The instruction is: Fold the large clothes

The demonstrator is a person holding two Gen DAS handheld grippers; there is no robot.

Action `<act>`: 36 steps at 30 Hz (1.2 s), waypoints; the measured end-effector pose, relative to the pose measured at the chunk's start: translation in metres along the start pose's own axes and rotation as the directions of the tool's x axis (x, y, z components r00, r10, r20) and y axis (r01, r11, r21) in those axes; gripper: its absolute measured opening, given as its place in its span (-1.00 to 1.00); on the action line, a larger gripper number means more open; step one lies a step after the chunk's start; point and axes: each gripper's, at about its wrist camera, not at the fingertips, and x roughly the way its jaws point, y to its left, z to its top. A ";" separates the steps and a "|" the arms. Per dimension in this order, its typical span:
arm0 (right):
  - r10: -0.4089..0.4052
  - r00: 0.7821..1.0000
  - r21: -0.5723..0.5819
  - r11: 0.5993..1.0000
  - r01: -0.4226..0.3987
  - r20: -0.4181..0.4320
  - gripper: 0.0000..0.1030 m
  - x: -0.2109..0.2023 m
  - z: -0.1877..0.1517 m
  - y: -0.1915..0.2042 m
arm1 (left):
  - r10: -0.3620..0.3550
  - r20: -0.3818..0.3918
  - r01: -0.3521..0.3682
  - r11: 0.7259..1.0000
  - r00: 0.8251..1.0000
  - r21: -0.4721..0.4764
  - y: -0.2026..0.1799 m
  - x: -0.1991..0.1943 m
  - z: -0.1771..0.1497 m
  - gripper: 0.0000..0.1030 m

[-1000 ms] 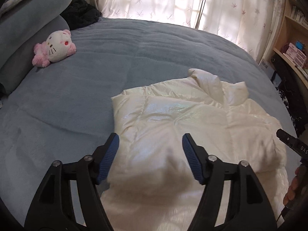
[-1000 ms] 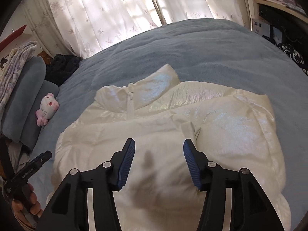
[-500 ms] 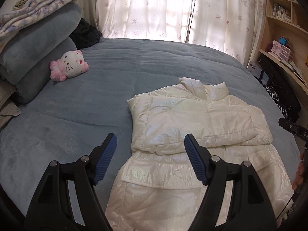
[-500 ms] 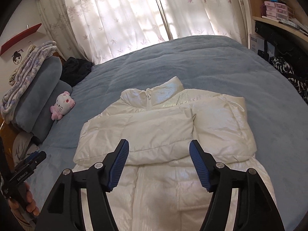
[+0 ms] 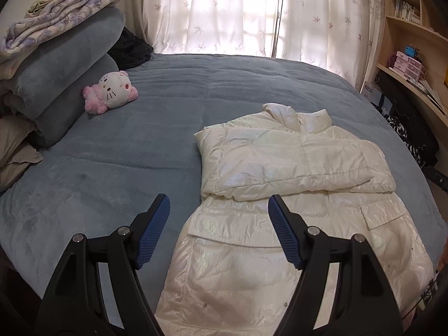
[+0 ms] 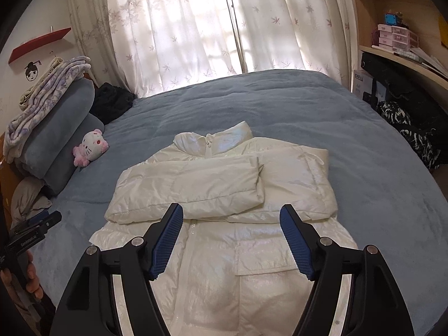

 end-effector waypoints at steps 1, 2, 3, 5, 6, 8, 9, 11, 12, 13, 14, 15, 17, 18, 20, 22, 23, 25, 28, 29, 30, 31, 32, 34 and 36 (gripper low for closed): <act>-0.003 1.000 0.000 1.000 0.003 0.005 0.41 -0.006 -0.001 -0.003 | 0.001 -0.002 -0.001 1.000 1.000 0.004 0.003 -0.003 -0.002 0.37; -0.005 1.000 -0.001 1.000 0.005 0.009 0.41 -0.011 -0.002 -0.006 | 0.001 -0.004 -0.001 1.000 1.000 0.010 0.005 -0.004 -0.002 0.37; -0.006 1.000 -0.003 1.000 0.006 0.012 0.41 -0.016 -0.004 -0.009 | 0.005 -0.005 -0.004 1.000 1.000 0.017 0.008 -0.006 -0.003 0.37; -0.012 1.000 -0.002 1.000 0.012 0.017 0.41 -0.025 -0.006 -0.017 | 0.018 -0.004 -0.017 0.999 1.000 0.035 0.015 -0.012 -0.006 0.37; -0.013 1.000 0.000 1.000 0.013 0.018 0.41 -0.031 -0.008 -0.023 | 0.022 -0.006 -0.022 0.999 1.000 0.040 0.018 -0.014 -0.007 0.37; -0.016 1.000 0.004 1.000 0.016 0.020 0.41 -0.043 -0.011 -0.032 | 0.023 -0.016 -0.022 0.999 1.000 0.042 0.028 -0.019 -0.011 0.37; -0.021 1.000 0.006 1.000 0.021 0.020 0.41 -0.047 -0.013 -0.036 | 0.019 -0.024 -0.018 0.999 1.000 0.038 0.033 -0.021 -0.013 0.37; -0.022 1.000 0.011 1.000 0.021 0.017 0.49 -0.057 -0.018 -0.045 | 0.001 -0.051 0.001 1.000 0.999 0.031 0.047 -0.024 -0.019 0.37; -0.022 1.000 0.015 1.000 0.021 0.015 0.61 -0.062 -0.021 -0.051 | -0.008 -0.065 0.010 0.999 0.998 0.030 0.053 -0.025 -0.022 0.37; -0.025 1.000 0.018 1.000 0.025 0.017 0.67 -0.069 -0.024 -0.057 | -0.013 -0.080 0.015 0.999 0.997 0.031 0.059 -0.027 -0.025 0.37; -0.028 0.999 0.019 0.999 0.028 0.019 0.68 -0.073 -0.027 -0.060 | -0.017 -0.095 0.020 0.999 0.995 0.032 0.066 -0.028 -0.030 0.37; -0.029 0.999 0.018 0.999 0.029 0.020 0.68 -0.080 -0.031 -0.066 | -0.027 -0.108 0.031 0.999 0.994 0.034 0.071 -0.029 -0.034 0.37; -0.036 0.999 0.017 0.999 0.036 0.012 0.68 -0.091 -0.040 -0.077 | -0.052 -0.135 0.057 0.998 0.989 0.034 0.083 -0.031 -0.045 0.37; -0.038 0.999 0.017 0.999 0.038 0.007 0.69 -0.096 -0.044 -0.082 | -0.070 -0.147 0.075 0.997 0.987 0.029 0.089 -0.032 -0.052 0.37; -0.030 0.999 0.015 0.999 0.030 -0.012 0.73 -0.104 -0.056 -0.093 | -0.113 -0.176 0.117 0.993 0.978 0.015 0.099 -0.031 -0.067 0.37; -0.033 0.998 0.013 0.999 0.033 -0.044 0.79 -0.110 -0.072 -0.106 | -0.157 -0.202 0.159 0.987 0.967 -0.009 0.106 -0.028 -0.085 0.36; -0.033 0.998 0.016 0.999 0.034 -0.058 0.79 -0.111 -0.080 -0.111 | -0.189 -0.222 0.188 0.982 0.957 -0.027 0.110 -0.026 -0.095 0.36; -0.032 0.996 0.030 0.999 0.035 -0.089 0.81 -0.113 -0.098 -0.121 | -0.253 -0.256 0.246 0.967 0.933 -0.061 0.115 -0.021 -0.114 0.36; -0.031 0.990 0.075 0.996 0.042 -0.141 0.81 -0.112 -0.132 -0.141 | -0.310 -0.284 0.299 0.951 0.907 -0.083 0.117 -0.015 -0.142 0.36; -0.042 0.987 0.089 0.994 0.057 -0.157 0.81 -0.112 -0.143 -0.149 | -0.324 -0.294 0.312 0.946 0.899 -0.087 0.114 -0.013 -0.151 0.36; -0.056 0.984 0.102 0.992 0.074 -0.167 0.81 -0.113 -0.153 -0.158 | -0.337 -0.298 0.324 0.942 0.893 -0.093 0.113 -0.011 -0.157 0.36; -0.067 0.982 0.113 0.990 0.087 -0.175 0.81 -0.114 -0.163 -0.167 | -0.352 -0.305 0.337 0.936 0.885 -0.104 0.114 -0.009 -0.165 0.36; -0.076 0.980 0.123 0.987 0.099 -0.182 0.81 -0.114 -0.170 -0.175 | -0.362 -0.310 0.345 0.932 0.879 -0.111 0.111 -0.006 -0.169 0.36; -0.101 0.975 0.154 0.979 0.133 -0.200 0.81 -0.115 -0.188 -0.194 | -0.379 -0.320 0.357 0.925 0.868 -0.130 0.109 -0.002 -0.178 0.36; -0.088 0.971 0.206 0.969 0.135 -0.221 0.81 -0.113 -0.203 -0.212 | -0.393 -0.326 0.363 0.920 0.860 -0.150 0.107 0.004 -0.182 0.36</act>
